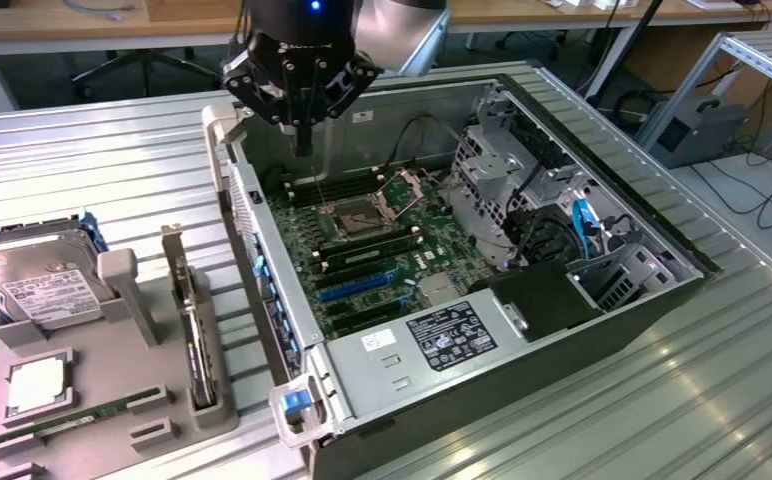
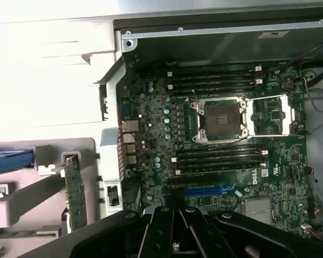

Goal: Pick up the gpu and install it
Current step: 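Reach for the gpu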

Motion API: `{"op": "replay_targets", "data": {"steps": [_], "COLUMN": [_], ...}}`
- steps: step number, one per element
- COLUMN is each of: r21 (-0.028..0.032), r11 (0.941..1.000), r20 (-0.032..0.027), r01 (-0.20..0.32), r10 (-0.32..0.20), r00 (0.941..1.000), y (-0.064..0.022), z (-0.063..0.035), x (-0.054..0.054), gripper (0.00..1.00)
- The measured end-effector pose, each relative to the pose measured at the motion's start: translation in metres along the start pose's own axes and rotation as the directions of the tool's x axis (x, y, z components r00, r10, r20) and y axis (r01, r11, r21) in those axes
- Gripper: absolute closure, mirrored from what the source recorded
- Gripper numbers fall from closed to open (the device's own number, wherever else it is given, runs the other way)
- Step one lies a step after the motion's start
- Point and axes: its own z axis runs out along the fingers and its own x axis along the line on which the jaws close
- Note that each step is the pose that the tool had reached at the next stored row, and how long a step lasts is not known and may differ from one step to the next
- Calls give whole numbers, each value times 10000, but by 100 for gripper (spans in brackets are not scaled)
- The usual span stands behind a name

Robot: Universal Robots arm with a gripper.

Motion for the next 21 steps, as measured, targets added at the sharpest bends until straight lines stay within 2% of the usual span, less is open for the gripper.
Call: {"op": "replay_targets", "data": {"steps": [4, 5, 11, 12, 16, 21], "r21": [-1, 0, 0, -1, 0, 0], "r11": [10000, 10000, 10000, 10000, 10000, 10000], "r20": [0, 0, 0, 1, 0, 0], "r01": [1, 1, 1, 1, 1, 1], "r10": [-1, -1, -1, -1, -1, -1], "r00": [10000, 10000, 10000, 10000, 10000, 10000], "y": [-17, -25, -54, -62, -81, -92], "z": [-4, -7, -15, -17, -21, -22], "x": [223, 323, 706, 821, 1076, 1210], "gripper": [89, 89, 89, 89, 89, 89]}}
